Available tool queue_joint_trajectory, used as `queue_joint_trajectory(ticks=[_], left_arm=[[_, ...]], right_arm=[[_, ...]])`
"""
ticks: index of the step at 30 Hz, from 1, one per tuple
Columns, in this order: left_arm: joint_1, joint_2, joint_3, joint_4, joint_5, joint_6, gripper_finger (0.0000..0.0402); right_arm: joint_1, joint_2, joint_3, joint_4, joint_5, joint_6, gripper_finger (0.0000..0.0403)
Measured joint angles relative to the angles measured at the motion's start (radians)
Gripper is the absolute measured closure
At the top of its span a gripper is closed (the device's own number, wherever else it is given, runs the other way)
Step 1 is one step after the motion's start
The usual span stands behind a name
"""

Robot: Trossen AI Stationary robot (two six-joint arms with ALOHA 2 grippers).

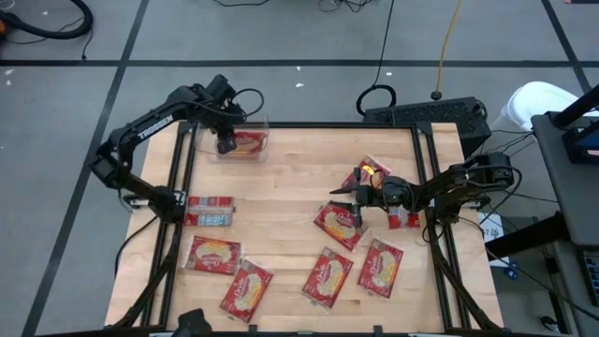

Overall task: Sort popcorn bags into baskets
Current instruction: Put the red popcorn bag into the transparent bin

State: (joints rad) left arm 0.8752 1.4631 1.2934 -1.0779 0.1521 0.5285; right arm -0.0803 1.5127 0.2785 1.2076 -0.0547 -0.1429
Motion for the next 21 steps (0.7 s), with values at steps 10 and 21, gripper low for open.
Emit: queue_joint_trajectory(ticks=[10,21], left_arm=[[0.057,0.064,0.0,-0.039,0.009,-0.043,0.0369],[0.087,0.069,0.0,-0.025,0.004,-0.086,0.0338]], right_arm=[[0.0,0.0,-0.01,0.0,0.0,0.026,0.0269],[0.0,0.0,-0.01,0.0,0.001,0.027,0.0269]])
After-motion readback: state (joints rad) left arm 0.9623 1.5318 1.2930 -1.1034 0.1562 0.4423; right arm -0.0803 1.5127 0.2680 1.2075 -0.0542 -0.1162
